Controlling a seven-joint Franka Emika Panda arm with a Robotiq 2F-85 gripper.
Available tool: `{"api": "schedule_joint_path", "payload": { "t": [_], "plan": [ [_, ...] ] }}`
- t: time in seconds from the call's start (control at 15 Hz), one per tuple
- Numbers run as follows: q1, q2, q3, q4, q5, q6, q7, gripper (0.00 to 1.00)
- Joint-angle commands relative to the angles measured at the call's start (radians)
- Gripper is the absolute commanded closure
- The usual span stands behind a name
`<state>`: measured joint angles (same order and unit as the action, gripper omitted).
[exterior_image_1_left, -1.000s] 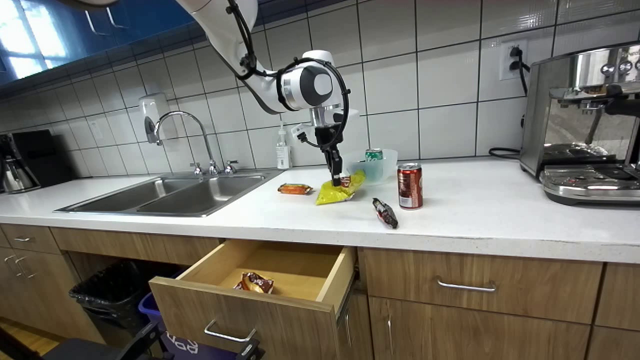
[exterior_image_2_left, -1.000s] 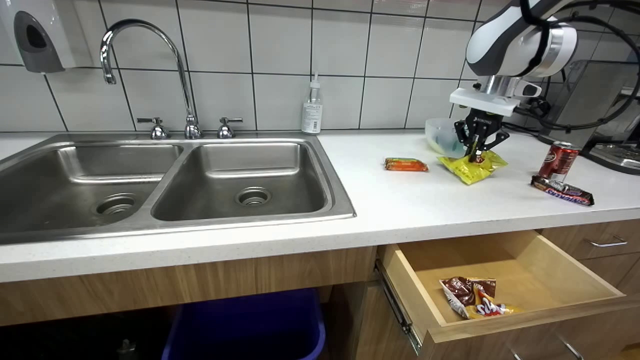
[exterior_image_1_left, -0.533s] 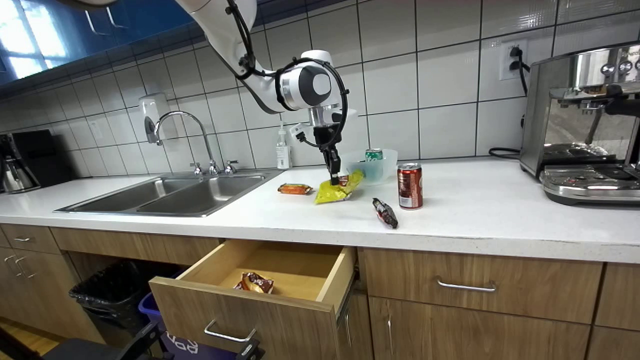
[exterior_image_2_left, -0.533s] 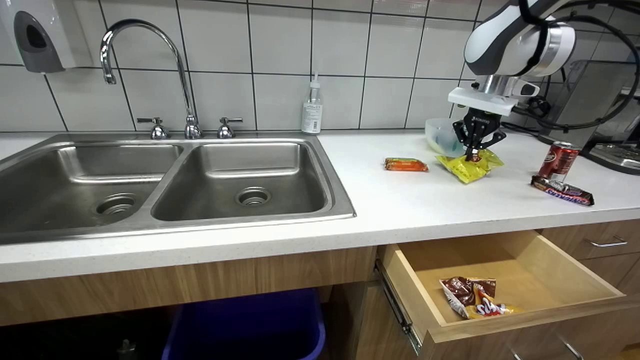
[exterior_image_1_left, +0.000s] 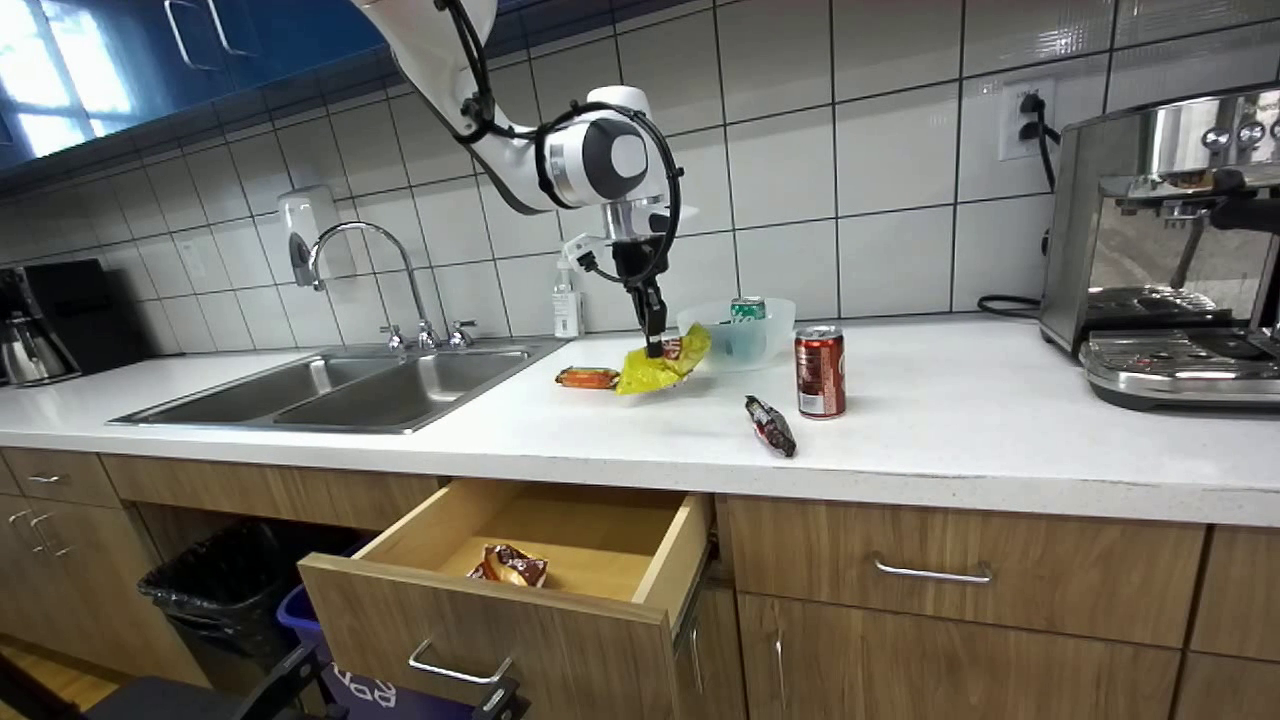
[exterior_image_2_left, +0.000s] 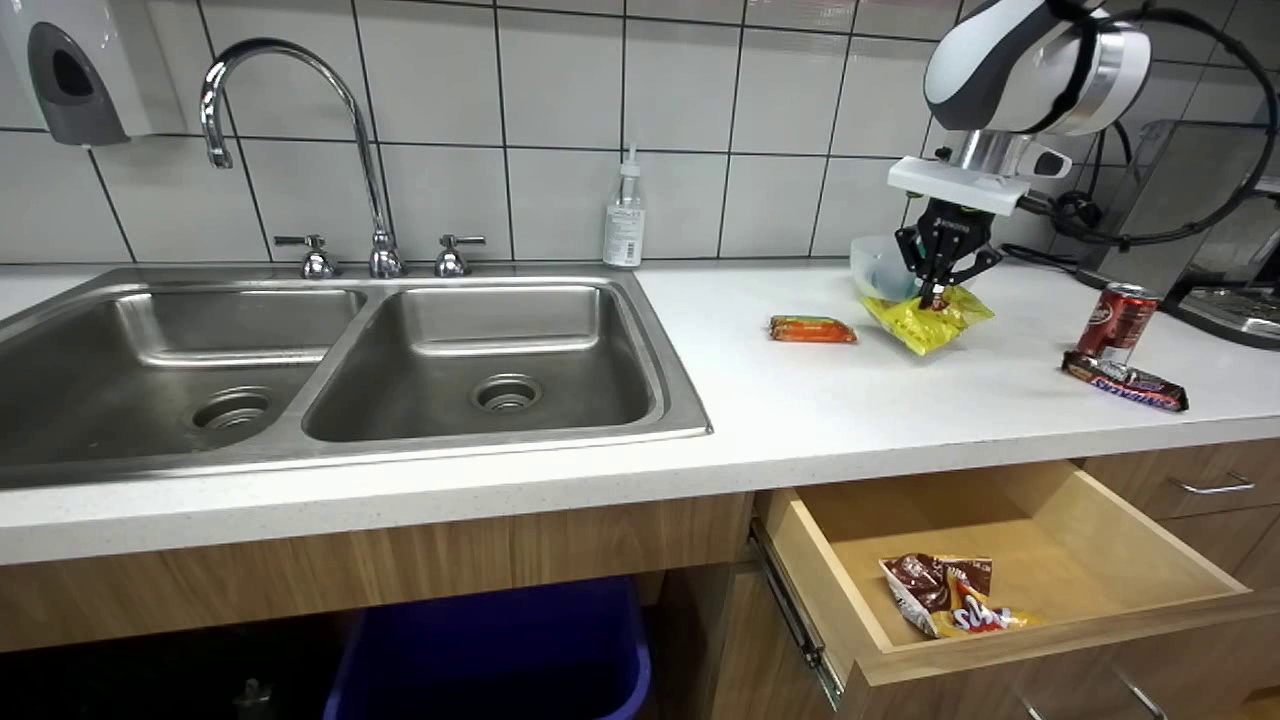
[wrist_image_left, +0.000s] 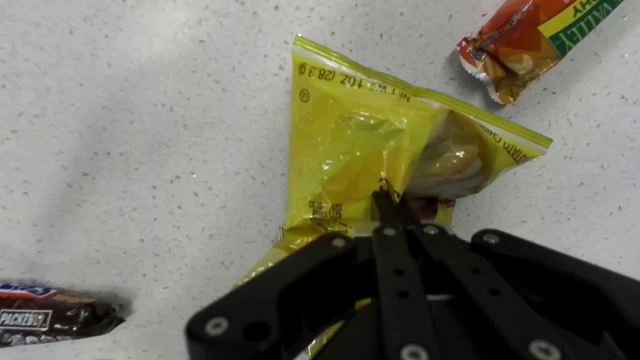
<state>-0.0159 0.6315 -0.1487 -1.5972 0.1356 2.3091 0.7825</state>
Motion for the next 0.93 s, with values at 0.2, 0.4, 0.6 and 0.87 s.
{"api": "schedule_joint_path", "payload": {
  "t": [0.2,0.4,0.6,0.87],
  "plan": [
    [0.009,-0.16,0.015,-0.183,0.009,0.031,-0.021,1.0],
    [0.015,-0.225,0.016,-0.263,0.005,0.037,-0.025,1.0],
    [0.023,-0.297,0.017,-0.357,0.001,0.047,-0.028,1.0],
    [0.024,-0.387,0.019,-0.485,-0.001,0.053,-0.029,1.0]
  ]
}}
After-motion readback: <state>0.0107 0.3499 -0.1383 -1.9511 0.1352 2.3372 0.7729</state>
